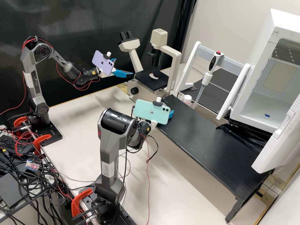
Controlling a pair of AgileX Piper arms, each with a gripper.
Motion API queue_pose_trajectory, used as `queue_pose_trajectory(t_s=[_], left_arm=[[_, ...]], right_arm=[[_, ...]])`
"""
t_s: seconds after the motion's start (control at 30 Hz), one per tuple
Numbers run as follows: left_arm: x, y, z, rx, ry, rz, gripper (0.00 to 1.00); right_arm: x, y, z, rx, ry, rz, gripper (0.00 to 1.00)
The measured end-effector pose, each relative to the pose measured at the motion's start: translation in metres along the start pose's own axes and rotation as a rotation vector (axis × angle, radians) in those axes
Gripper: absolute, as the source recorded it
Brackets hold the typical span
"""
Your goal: Move the petri dish to the incubator
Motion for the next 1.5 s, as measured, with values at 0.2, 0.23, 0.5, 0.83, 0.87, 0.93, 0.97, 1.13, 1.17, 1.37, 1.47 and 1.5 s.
queue_pose_trajectory(t_s=[0.2, 0.23, 0.5, 0.83, 0.87, 0.93, 0.97, 1.13, 1.17, 1.37, 1.47, 1.5], left_arm=[[0.0000, 0.0000, 0.0000, 0.000, 0.000, 0.000, 1.00], [0.0000, 0.0000, 0.0000, 0.000, 0.000, 0.000, 1.00], [0.0000, 0.0000, 0.0000, 0.000, 0.000, 0.000, 1.00], [0.0000, 0.0000, 0.0000, 0.000, 0.000, 0.000, 1.00], [0.0000, 0.0000, 0.0000, 0.000, 0.000, 0.000, 1.00], [0.0000, 0.0000, 0.0000, 0.000, 0.000, 0.000, 1.00], [0.0000, 0.0000, 0.0000, 0.000, 0.000, 0.000, 1.00], [0.0000, 0.0000, 0.0000, 0.000, 0.000, 0.000, 1.00], [0.0000, 0.0000, 0.0000, 0.000, 0.000, 0.000, 1.00], [0.0000, 0.0000, 0.0000, 0.000, 0.000, 0.000, 1.00], [0.0000, 0.0000, 0.0000, 0.000, 0.000, 0.000, 1.00], [0.0000, 0.0000, 0.0000, 0.000, 0.000, 0.000, 1.00]], right_arm=[[0.0021, 0.0004, -0.0011, 0.016, 0.017, -0.011, 0.00], [0.0023, 0.0000, -0.0008, 0.018, 0.016, -0.012, 0.00], [0.0028, -0.0013, 0.0000, 0.021, 0.015, -0.019, 0.00], [0.0028, -0.0014, 0.0000, 0.027, 0.015, -0.020, 0.00], [0.0028, -0.0014, 0.0000, 0.027, 0.015, -0.020, 0.00], [0.0028, -0.0014, 0.0000, 0.027, 0.015, -0.020, 0.00], [0.0028, -0.0014, 0.0000, 0.027, 0.015, -0.020, 0.00], [0.0019, -0.0016, 0.0014, 0.030, 0.012, -0.023, 0.00], [0.0019, -0.0015, 0.0015, 0.028, 0.013, -0.024, 0.00], [0.0008, -0.0026, 0.0025, 0.028, 0.010, -0.029, 0.00], [0.0002, -0.0027, 0.0033, 0.028, 0.009, -0.029, 0.00], [-0.0001, -0.0019, 0.0042, 0.027, 0.008, -0.025, 0.00]])
